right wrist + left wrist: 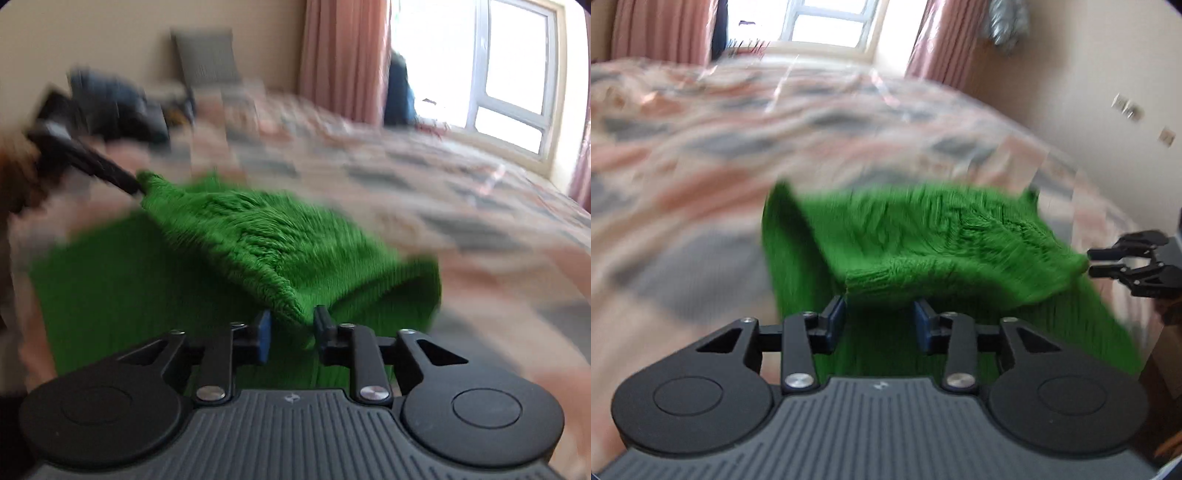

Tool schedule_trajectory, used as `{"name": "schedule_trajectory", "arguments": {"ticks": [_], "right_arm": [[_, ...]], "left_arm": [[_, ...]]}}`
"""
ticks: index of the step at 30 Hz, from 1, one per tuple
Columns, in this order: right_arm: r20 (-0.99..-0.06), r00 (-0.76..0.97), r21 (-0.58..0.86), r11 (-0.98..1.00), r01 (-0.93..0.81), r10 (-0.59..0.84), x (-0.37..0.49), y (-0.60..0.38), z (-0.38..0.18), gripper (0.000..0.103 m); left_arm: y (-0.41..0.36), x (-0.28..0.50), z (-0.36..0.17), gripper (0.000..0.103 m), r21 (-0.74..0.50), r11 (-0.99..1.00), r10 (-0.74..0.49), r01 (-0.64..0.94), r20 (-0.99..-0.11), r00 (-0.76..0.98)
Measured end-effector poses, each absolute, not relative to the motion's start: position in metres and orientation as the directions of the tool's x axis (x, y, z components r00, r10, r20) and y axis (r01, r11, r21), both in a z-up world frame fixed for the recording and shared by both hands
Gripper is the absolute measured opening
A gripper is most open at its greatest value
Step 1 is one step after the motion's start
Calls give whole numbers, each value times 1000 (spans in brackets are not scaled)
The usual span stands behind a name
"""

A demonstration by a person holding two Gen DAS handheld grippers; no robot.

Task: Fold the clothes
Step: 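Lift the hem and fold it toward the collar with both grippers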

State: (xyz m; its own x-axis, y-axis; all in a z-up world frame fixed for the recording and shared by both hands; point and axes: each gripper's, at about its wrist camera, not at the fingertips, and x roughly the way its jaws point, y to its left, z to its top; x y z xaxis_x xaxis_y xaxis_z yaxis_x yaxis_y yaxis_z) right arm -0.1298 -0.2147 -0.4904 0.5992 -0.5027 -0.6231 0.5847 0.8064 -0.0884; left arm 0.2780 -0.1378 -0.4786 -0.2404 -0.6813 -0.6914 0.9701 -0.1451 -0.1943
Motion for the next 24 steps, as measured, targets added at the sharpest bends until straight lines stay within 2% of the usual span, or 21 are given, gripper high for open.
{"name": "schedule_trajectory", "arguments": {"ticks": [3,5,6,7,10,12,14,17,18,19,20,24], "right_arm": [[-660,500,-220,781,584,-560,-121,-180,-503,36],[-620,491,-306,764,568,-613,-113,-167,-497,42],[-598,487,-355,755,551,-637,-106,-163,-494,46],[-578,474,-420,741,525,-664,-98,-159,-494,50],[-546,413,-622,683,382,-729,-74,-158,-509,50],[-539,387,-712,650,266,-748,-63,-159,-526,48],[-538,374,-764,625,163,-755,-58,-160,-543,41],[-531,380,-804,592,55,-757,-50,-163,-562,39],[-530,384,-812,583,29,-756,-48,-166,-566,36],[-529,386,-817,577,11,-756,-47,-169,-568,14],[-530,378,-818,575,8,-759,-47,-173,-567,8],[-480,393,-830,551,87,-785,-60,-172,-542,8]], "left_arm": [[-115,250,-484,37,-26,-175,-691,984,-708,-142],[-112,227,-480,49,151,-215,-732,965,-679,-56],[-113,215,-480,58,256,-232,-756,938,-655,-9],[-116,203,-482,62,359,-256,-777,898,-628,30],[-126,176,-501,62,591,-347,-807,728,-584,90],[-129,169,-520,58,676,-399,-808,619,-579,111],[-133,166,-534,50,718,-438,-810,541,-576,109],[-135,163,-548,32,753,-476,-816,455,-571,92],[-137,163,-551,20,763,-487,-815,425,-572,92],[-138,163,-554,14,771,-496,-814,400,-573,94],[-138,163,-553,13,772,-499,-814,392,-574,93],[-121,172,-521,11,717,-463,-819,521,-570,57]]}}
